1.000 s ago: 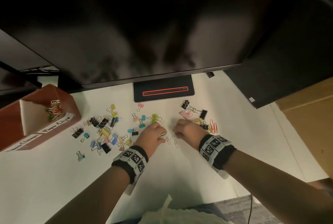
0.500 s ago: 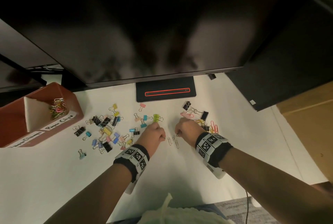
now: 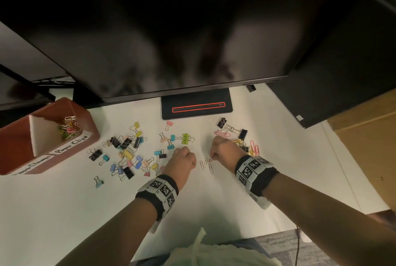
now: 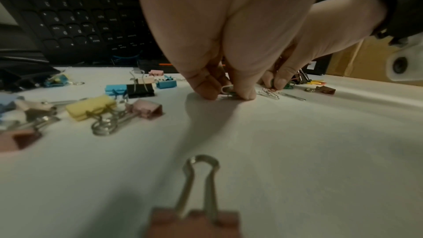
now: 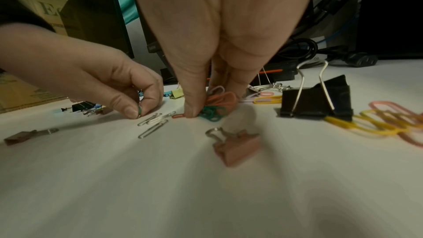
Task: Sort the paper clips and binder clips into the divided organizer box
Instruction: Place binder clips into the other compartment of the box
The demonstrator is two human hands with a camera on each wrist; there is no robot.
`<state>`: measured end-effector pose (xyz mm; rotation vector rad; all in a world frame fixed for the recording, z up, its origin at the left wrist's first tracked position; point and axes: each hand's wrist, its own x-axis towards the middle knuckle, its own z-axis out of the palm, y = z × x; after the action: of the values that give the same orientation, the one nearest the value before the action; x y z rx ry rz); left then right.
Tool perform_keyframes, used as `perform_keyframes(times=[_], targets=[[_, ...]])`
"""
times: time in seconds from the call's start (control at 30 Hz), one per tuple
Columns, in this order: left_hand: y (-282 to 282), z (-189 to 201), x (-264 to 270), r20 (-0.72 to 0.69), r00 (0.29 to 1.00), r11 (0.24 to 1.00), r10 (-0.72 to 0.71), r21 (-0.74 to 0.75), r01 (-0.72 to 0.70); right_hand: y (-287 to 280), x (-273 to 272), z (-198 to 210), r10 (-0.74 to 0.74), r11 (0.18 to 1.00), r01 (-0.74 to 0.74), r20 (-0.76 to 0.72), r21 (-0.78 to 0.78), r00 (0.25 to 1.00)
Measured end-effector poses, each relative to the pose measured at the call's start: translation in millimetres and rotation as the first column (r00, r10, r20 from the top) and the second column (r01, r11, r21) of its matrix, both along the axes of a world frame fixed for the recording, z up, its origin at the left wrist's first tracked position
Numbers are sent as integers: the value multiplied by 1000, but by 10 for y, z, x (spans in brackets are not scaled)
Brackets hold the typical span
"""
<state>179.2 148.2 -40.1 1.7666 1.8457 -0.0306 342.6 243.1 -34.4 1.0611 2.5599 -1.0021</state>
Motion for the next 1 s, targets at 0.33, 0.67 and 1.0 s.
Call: perform_keyframes(times=[0.33, 0.67, 1.0], targets=[[-59, 31, -7, -38, 994, 994, -99, -41, 98, -22, 68, 45, -21, 999, 23, 63, -36, 998], [253, 213, 0, 196, 964, 976, -179, -92, 199, -49, 202, 98, 8, 998, -5, 50, -63, 999], [425, 161, 58, 173, 962, 965, -211, -119, 233, -52, 251, 138, 127, 986, -122, 39, -113, 991]])
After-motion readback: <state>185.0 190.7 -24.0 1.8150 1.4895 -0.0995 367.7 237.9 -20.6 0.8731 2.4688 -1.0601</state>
